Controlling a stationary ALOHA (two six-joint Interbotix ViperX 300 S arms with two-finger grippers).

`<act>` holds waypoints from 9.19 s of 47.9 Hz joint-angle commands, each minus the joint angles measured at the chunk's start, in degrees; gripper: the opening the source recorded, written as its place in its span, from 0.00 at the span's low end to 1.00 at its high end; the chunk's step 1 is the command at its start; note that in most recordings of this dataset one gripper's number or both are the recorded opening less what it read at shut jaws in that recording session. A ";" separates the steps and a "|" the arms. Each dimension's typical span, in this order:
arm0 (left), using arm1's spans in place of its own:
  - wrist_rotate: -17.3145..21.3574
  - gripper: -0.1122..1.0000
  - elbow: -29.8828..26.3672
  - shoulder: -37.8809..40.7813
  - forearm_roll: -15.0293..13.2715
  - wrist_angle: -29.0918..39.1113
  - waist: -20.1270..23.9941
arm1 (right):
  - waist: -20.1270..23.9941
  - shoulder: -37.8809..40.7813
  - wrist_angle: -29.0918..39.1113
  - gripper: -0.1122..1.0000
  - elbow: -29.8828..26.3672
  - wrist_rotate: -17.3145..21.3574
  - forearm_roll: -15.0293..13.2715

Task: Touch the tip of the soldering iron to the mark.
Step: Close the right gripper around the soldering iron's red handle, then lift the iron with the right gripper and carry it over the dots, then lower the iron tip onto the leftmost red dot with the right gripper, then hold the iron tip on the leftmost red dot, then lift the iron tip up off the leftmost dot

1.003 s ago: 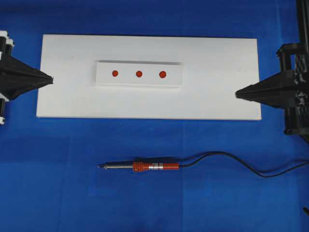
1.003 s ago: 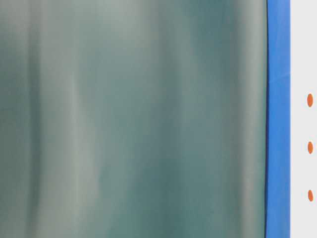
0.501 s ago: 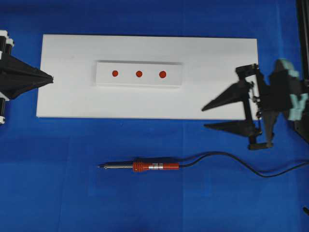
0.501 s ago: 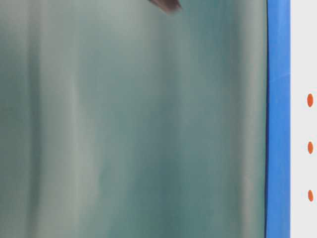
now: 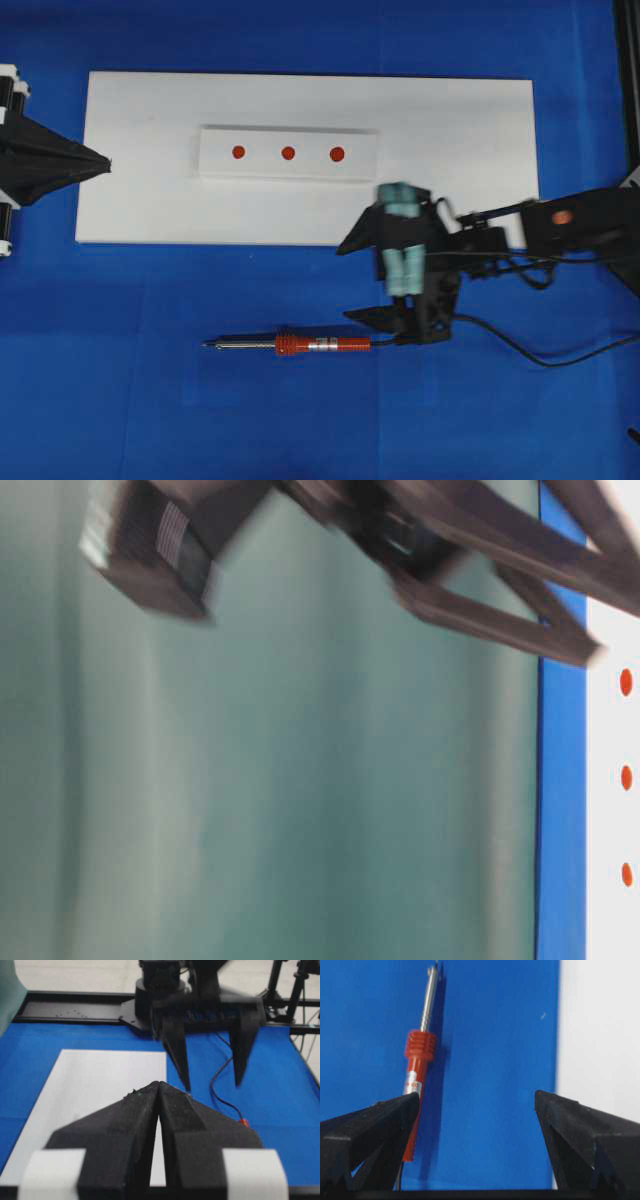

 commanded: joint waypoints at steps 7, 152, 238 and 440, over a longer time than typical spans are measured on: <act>0.00 0.10 -0.44 0.09 0.09 -0.35 0.18 | 0.97 7.91 -0.70 0.90 -5.27 2.72 0.18; -0.26 0.10 0.35 0.18 0.09 -0.35 1.41 | -6.50 -6.77 22.06 0.16 -11.78 0.53 -9.23; -0.18 0.10 0.35 0.09 0.09 0.18 1.49 | -19.95 -3.43 37.09 0.16 -15.91 -13.80 -9.05; -0.18 0.10 0.35 0.09 0.09 0.18 1.49 | -19.25 0.00 40.61 0.16 -25.22 -13.80 -10.28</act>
